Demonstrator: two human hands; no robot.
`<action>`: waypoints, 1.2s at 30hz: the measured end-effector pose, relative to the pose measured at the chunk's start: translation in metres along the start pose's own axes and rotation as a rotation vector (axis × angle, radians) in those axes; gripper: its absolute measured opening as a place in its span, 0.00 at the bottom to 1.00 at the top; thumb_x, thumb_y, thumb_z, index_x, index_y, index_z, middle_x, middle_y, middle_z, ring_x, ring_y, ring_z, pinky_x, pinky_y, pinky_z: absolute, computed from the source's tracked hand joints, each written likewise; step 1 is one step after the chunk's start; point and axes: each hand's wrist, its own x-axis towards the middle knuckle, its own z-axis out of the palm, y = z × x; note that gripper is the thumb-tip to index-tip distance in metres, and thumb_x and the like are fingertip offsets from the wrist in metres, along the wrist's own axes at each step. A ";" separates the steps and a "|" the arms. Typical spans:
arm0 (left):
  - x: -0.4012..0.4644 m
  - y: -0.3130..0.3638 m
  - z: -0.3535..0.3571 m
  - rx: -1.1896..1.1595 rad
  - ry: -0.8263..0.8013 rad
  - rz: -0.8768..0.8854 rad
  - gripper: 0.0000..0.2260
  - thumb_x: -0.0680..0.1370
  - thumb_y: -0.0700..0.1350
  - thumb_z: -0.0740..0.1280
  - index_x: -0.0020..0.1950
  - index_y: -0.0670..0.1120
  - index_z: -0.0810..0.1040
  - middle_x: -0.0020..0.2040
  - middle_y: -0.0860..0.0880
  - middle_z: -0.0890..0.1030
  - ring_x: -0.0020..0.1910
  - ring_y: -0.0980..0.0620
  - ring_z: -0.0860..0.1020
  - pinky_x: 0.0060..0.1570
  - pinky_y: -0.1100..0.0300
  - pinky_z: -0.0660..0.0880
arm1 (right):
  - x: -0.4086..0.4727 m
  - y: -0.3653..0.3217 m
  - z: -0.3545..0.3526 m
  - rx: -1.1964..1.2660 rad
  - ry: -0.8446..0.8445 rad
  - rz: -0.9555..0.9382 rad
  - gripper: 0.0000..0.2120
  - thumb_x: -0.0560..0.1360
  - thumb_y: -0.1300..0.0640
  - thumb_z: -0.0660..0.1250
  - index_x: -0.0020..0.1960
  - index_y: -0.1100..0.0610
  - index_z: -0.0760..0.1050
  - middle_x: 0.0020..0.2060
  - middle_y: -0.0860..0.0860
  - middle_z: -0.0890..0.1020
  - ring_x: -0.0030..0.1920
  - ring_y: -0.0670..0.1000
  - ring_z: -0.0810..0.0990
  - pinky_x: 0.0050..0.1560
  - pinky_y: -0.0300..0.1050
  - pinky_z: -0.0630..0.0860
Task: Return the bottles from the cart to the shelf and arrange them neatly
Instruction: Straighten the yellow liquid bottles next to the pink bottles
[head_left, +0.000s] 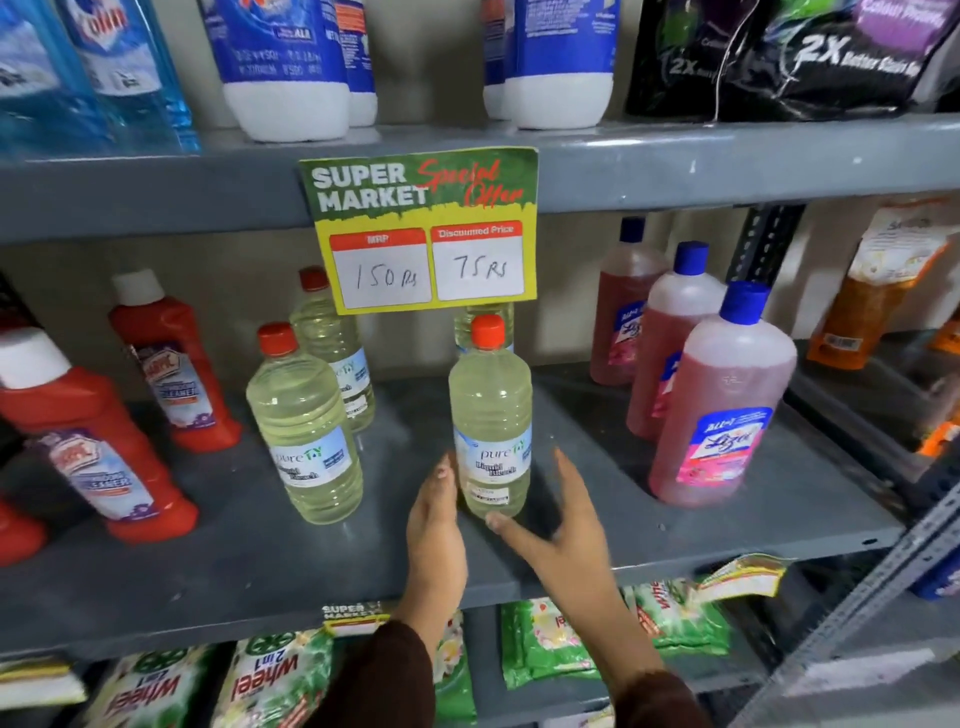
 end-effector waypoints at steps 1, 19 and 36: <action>-0.002 -0.001 0.000 0.012 0.006 0.018 0.15 0.82 0.47 0.57 0.66 0.46 0.75 0.65 0.48 0.79 0.66 0.50 0.75 0.67 0.51 0.69 | 0.011 -0.002 0.007 0.018 -0.046 0.006 0.46 0.64 0.50 0.82 0.76 0.46 0.61 0.66 0.28 0.68 0.66 0.29 0.68 0.59 0.17 0.64; -0.054 0.043 -0.017 0.088 0.059 0.183 0.15 0.80 0.50 0.62 0.66 0.50 0.77 0.67 0.55 0.78 0.67 0.63 0.73 0.66 0.68 0.69 | -0.028 -0.004 0.012 0.116 0.240 0.040 0.27 0.73 0.67 0.73 0.66 0.46 0.74 0.66 0.47 0.78 0.64 0.35 0.76 0.66 0.39 0.74; 0.022 0.056 -0.178 0.209 0.096 0.053 0.17 0.79 0.41 0.65 0.67 0.51 0.75 0.67 0.57 0.76 0.59 0.75 0.72 0.65 0.69 0.67 | 0.003 -0.049 0.190 0.023 -0.208 0.080 0.30 0.74 0.67 0.69 0.73 0.52 0.68 0.67 0.46 0.78 0.68 0.47 0.75 0.71 0.56 0.71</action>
